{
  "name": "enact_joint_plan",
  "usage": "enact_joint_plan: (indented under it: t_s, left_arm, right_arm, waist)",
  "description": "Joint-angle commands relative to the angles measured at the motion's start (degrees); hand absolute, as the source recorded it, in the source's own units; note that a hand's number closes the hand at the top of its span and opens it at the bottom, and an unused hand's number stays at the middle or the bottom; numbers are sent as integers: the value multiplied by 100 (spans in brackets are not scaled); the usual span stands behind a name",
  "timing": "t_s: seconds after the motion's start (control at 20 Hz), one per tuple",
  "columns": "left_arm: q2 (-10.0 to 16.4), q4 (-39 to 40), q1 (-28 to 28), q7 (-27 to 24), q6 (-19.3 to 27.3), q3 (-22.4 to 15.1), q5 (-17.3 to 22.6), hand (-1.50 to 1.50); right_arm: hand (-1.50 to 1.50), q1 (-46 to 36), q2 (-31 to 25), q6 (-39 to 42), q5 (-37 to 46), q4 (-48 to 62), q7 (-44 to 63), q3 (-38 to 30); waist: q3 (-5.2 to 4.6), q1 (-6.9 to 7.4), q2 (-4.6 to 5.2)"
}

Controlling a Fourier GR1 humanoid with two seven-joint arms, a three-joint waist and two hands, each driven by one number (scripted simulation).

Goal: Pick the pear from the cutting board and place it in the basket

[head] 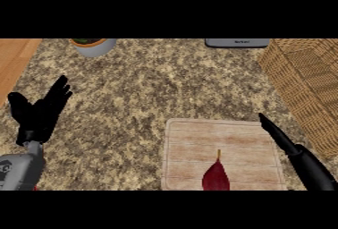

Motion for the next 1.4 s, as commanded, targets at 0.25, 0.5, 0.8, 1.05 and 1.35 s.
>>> enact_joint_plan:
  t_s: [0.25, 0.5, 0.8, 1.05, 1.35]
  left_arm:
    - [-187, -153, -269, 328, -39, 143, -238, 0]
    - [-328, -214, 137, 81, -147, 249, -361, 0]
    - [-484, 112, 112, -239, -425, 429, -430, 0]
    - [-541, -162, 29, 194, -374, 514, -582, 0]
    - [-424, -135, 71, 172, -679, 833, -514, 0]
  right_arm:
    - [-150, -451, 334, -136, 968, 1145, -162, 508]
    - [-150, -946, 752, -220, 1301, 1507, 288, 802]
    - [-150, -129, 420, -239, 1442, 1579, -812, 666]
    - [-150, -339, 490, -33, 1247, 1894, -1174, 485]
    - [-150, 1, 676, 38, 1310, 1269, -944, 691]
  waist:
    - [-2, -1, -1]
    - [-3, 18, -3]
    - [-3, -14, -4]
    - [-2, -3, -4]
    - [-3, -9, -6]
